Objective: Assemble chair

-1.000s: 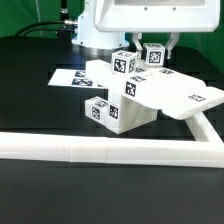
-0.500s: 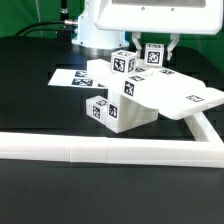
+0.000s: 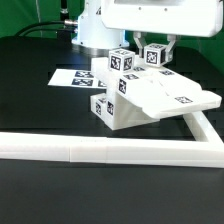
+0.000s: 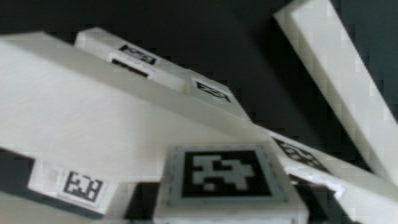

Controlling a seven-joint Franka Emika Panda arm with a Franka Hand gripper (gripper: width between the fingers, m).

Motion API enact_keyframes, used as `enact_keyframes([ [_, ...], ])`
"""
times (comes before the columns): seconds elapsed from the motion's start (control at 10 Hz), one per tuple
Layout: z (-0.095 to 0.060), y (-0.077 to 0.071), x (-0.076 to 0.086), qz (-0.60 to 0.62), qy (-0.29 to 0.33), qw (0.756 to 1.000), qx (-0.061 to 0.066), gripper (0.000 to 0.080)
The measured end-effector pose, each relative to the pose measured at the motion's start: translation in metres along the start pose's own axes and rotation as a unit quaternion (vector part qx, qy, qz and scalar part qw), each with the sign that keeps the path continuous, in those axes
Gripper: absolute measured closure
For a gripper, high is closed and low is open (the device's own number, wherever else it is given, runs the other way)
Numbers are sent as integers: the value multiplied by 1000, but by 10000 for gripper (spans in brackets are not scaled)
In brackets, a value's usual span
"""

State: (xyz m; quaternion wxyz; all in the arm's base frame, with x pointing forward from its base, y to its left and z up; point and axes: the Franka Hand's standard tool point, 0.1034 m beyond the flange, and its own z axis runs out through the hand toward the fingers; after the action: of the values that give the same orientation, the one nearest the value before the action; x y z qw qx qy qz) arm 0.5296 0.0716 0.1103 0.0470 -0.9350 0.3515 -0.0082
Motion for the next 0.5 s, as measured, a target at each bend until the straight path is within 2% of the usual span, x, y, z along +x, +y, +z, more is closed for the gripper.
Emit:
enact_keyframes([
  [0.5, 0, -1, -1, 153, -7, 988, 9, 534],
])
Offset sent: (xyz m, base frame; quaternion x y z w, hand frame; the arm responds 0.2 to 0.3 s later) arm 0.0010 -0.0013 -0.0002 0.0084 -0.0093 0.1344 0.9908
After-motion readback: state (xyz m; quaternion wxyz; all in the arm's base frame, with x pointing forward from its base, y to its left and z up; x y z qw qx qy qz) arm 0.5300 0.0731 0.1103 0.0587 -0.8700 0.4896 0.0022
